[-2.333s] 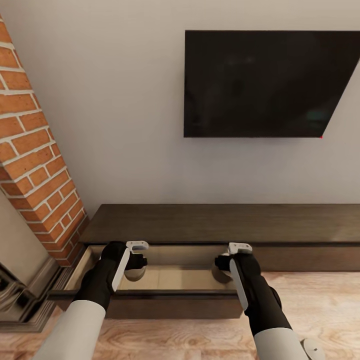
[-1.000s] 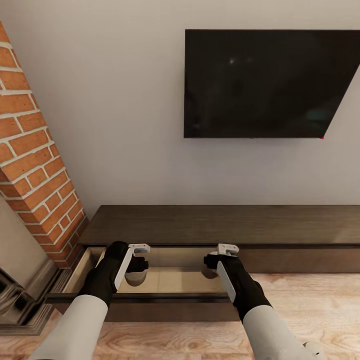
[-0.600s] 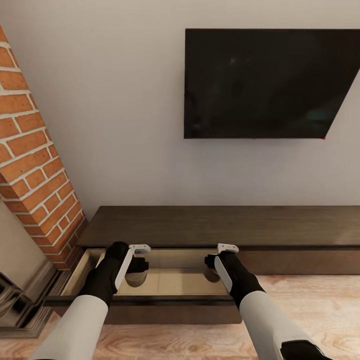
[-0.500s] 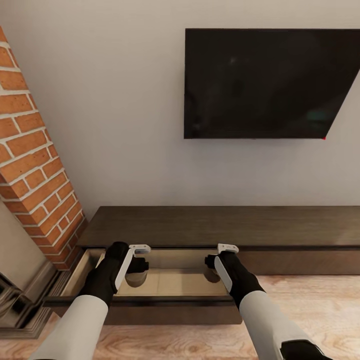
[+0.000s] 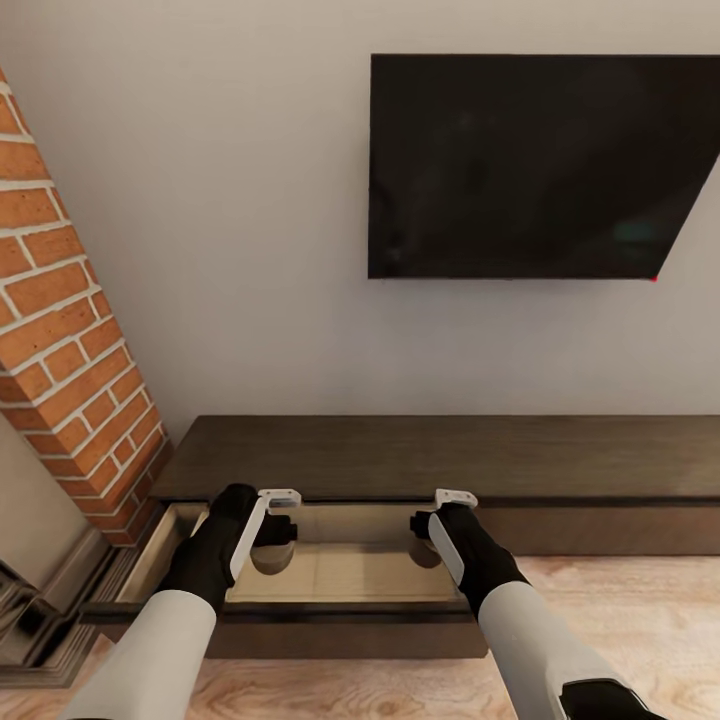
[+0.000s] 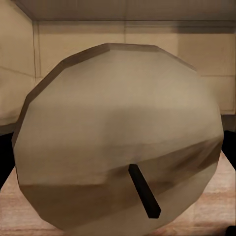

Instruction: Place each of the two pumpkins and all three candles from the living room inside a cabinet in the living room (use any cabinet), then make sure every cabinet is closed, and position the cauldron so it is next to a table in the living room.

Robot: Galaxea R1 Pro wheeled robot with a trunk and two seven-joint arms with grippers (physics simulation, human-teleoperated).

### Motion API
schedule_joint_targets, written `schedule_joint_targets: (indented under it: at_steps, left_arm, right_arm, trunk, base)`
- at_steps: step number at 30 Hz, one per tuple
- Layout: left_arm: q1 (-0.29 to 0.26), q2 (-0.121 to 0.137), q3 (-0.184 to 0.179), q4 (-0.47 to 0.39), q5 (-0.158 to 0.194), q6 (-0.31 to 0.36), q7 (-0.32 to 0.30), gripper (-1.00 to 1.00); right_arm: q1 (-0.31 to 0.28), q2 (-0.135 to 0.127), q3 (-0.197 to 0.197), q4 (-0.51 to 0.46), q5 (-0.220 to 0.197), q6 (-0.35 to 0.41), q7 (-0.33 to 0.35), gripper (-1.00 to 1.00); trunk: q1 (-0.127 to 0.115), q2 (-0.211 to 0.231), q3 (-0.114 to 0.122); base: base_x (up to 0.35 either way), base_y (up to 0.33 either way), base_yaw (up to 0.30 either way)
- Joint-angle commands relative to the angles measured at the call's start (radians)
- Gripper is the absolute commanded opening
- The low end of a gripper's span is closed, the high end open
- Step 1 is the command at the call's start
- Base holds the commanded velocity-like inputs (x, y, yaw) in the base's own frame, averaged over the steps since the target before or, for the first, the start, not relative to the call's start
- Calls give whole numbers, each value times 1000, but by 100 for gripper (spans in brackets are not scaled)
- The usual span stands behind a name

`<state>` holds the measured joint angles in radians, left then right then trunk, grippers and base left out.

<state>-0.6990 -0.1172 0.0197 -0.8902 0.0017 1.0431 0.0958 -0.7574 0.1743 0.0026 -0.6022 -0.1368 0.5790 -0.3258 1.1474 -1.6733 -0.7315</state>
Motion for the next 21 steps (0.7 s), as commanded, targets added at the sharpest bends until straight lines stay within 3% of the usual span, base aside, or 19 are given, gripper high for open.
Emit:
schedule_joint_targets:
  at_steps: [1,11,21]
  left_arm:
    - [-1,-1,2,-1,0,4,4,-100]
    - [-1,-1,2,-1,0,4,4,-100]
    - [-3,-19,-2,35,5,4,0,-100]
  right_arm:
    - [0,0,0,-1,-11,2,-8,-100]
    - [0,0,0,-1,-12,25,-6,-100]
    - [0,0,0,0,-12,28,-5,-100]
  trunk:
    - [0,0,-1]
    - [0,0,-1]
    - [0,0,-1]
  base:
    - [54,0,0]
    - [14,-16,0]
    - [0,-13,0]
